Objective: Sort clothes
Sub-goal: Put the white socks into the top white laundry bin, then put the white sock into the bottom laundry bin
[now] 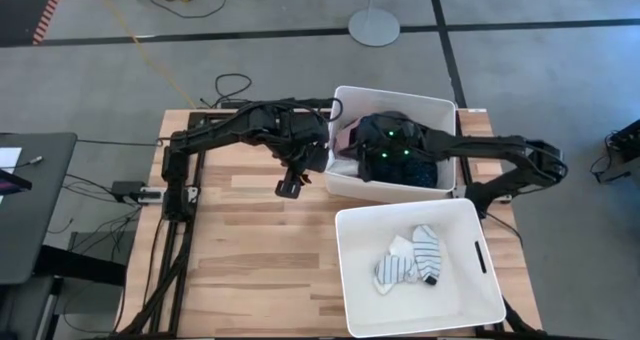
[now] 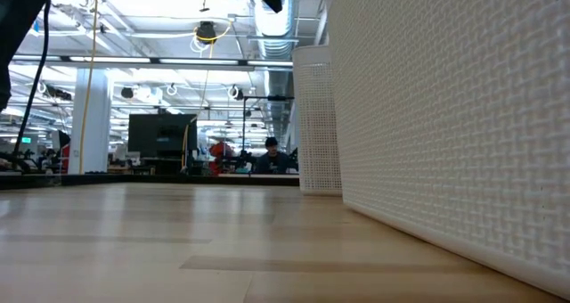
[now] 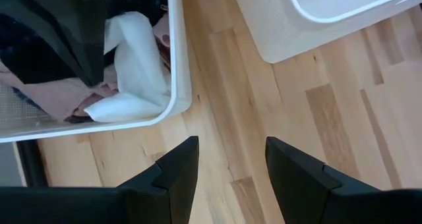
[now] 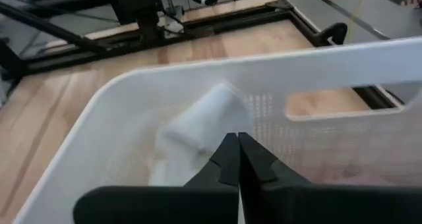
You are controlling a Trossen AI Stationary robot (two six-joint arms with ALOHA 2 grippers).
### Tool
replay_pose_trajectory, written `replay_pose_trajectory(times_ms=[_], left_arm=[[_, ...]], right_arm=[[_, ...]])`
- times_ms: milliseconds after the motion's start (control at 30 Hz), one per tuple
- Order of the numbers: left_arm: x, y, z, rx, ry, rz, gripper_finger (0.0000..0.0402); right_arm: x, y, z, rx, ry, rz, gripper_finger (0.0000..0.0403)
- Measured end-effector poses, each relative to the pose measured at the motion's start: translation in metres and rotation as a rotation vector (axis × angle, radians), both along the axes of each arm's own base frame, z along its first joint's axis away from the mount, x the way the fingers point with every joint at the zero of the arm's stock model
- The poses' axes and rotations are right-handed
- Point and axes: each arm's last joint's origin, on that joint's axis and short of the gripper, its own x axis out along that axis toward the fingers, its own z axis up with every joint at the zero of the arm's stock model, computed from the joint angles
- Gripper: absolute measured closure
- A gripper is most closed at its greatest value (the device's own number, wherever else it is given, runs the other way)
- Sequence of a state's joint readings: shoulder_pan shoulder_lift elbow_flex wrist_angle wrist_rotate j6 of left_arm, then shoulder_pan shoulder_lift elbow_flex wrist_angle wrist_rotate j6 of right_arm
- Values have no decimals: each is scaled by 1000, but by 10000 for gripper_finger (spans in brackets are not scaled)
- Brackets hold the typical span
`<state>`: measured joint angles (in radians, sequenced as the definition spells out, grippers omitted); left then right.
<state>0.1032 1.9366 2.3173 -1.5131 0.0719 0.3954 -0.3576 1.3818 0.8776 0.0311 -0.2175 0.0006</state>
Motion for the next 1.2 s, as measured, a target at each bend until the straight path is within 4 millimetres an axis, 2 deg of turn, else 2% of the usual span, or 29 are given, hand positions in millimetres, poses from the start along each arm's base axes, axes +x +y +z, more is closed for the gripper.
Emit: replay_pose_trajectory(times_ms=[133, 233, 333, 500, 567, 633, 700, 800, 933, 1033, 1133, 1200], left_arm=[[-1, 0, -1, -3, 15, 6, 232], [-2, 0, -1, -2, 23, 8, 232], [-2, -1, -1, -2, 22, 5, 232], [-1, -2, 0, -1, 14, 4, 232], [-1, -2, 0, -2, 14, 6, 232], [-1, -2, 0, -4, 14, 10, 232], [-1, -2, 0, -5, 14, 11, 232], [-1, -3, 0, -6, 15, 11, 232], [-1, -3, 0, -5, 14, 7, 232], [-1, -4, 0, -4, 15, 4, 232], [-1, -6, 0, -4, 15, -1, 232], [-1, -7, 0, -3, 17, -5, 232]], right_arm=[[-10, 4, 14, -41, -36, 17, 397], [-16, 6, 25, -53, -85, 25, 374], [-14, 8, 26, -59, -97, 35, 314], [-1, 2, 10, 22, -80, 17, 169], [5, -4, 1, 59, -76, 9, 124], [10, -9, -4, 82, -89, 19, 97], [16, -12, -8, 90, -101, 44, 88], [26, -14, -8, 96, -93, 61, 101], [37, -19, -8, 102, -75, 59, 160], [39, -19, -5, 80, -39, 66, 243], [38, -17, -4, 57, -6, 85, 350], [36, -12, 3, 25, -22, 105, 385]])
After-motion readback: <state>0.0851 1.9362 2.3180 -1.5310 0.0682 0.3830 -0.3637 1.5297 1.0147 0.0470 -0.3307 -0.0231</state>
